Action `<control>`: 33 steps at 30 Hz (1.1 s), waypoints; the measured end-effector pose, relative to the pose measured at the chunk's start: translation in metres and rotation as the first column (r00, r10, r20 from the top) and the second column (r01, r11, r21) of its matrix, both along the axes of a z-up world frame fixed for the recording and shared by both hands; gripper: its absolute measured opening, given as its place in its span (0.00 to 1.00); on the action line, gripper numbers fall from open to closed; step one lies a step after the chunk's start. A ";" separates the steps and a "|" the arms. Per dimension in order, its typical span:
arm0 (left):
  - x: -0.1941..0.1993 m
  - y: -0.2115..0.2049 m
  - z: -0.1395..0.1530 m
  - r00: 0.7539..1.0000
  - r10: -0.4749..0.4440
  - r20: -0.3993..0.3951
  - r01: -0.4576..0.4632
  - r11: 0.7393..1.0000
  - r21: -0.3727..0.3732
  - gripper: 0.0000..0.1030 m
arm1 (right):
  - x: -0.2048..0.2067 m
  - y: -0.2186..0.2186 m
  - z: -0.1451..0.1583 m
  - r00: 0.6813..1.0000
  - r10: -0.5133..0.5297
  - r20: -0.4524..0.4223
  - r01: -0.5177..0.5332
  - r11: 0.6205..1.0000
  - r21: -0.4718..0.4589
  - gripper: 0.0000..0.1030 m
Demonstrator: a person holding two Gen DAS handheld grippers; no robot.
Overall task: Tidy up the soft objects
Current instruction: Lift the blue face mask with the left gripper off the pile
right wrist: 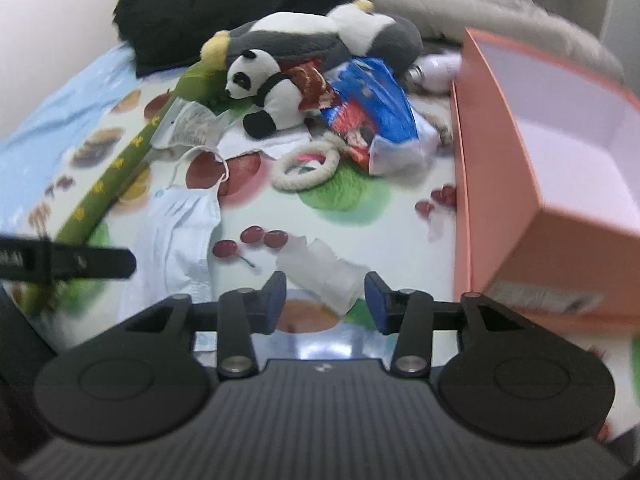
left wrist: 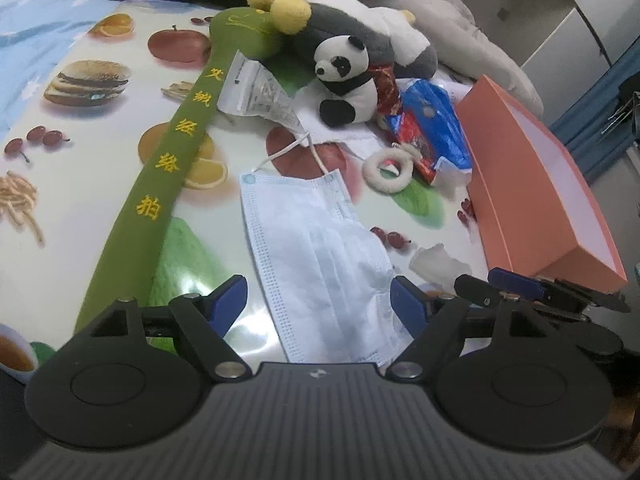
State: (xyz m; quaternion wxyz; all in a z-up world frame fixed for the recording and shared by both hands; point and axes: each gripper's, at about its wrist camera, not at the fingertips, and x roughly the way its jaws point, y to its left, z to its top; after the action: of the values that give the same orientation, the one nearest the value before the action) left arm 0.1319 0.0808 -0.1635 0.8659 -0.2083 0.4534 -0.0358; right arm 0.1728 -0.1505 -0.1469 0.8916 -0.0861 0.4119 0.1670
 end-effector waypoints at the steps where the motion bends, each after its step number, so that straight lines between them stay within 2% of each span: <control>1: 0.002 -0.002 -0.001 1.000 0.002 -0.005 -0.002 1.000 0.007 0.82 | 0.001 0.000 0.000 1.000 0.023 0.005 -0.023 1.000 -0.015 0.52; 5: 0.013 -0.009 -0.007 1.000 0.001 -0.019 -0.001 1.000 0.013 0.86 | 0.008 0.003 -0.002 0.991 0.131 0.003 -0.131 0.990 -0.060 0.61; 9: 0.026 -0.017 -0.013 1.000 -0.016 -0.020 0.016 1.000 0.021 0.86 | 0.018 0.009 -0.009 0.976 0.217 -0.022 -0.219 0.970 -0.102 0.62; 12: 0.039 -0.026 -0.020 0.998 -0.022 -0.053 0.025 0.997 0.067 0.86 | 0.033 0.008 -0.017 0.966 0.254 -0.053 -0.259 0.959 -0.112 0.61; 15: 0.051 -0.030 -0.025 0.996 -0.027 -0.082 0.034 0.996 0.081 0.85 | 0.046 0.006 -0.023 0.951 0.290 -0.104 -0.300 0.948 -0.102 0.60; 17: 0.059 -0.035 -0.026 0.994 -0.033 -0.103 0.045 0.993 0.111 0.85 | 0.052 0.005 -0.026 0.943 0.300 -0.145 -0.314 0.946 -0.084 0.51; 20: 0.068 -0.045 -0.026 0.989 -0.057 -0.138 0.082 0.980 0.183 0.78 | 0.055 0.002 -0.026 0.929 0.320 -0.184 -0.335 0.940 -0.056 0.42; 23: 0.077 -0.051 -0.025 0.979 -0.096 -0.180 0.134 0.968 0.212 0.67 | 0.057 -0.001 -0.024 0.927 0.302 -0.221 -0.318 0.947 -0.042 0.37; 29: 0.091 -0.058 -0.024 0.962 -0.130 -0.241 0.194 0.944 0.267 0.44 | 0.067 -0.005 -0.020 0.938 0.197 -0.285 -0.208 0.978 -0.008 0.32; 33: 0.096 -0.052 -0.024 0.962 -0.106 -0.250 0.170 0.954 0.247 0.25 | 0.073 -0.005 -0.020 0.946 0.121 -0.301 -0.122 0.992 0.015 0.30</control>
State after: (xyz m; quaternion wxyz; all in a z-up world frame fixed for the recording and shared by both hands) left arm 0.2280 0.0284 -0.1874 0.8218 -0.0604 0.5664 -0.0105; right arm 0.2458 -0.1557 -0.1665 0.8063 -0.0868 0.5371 0.2321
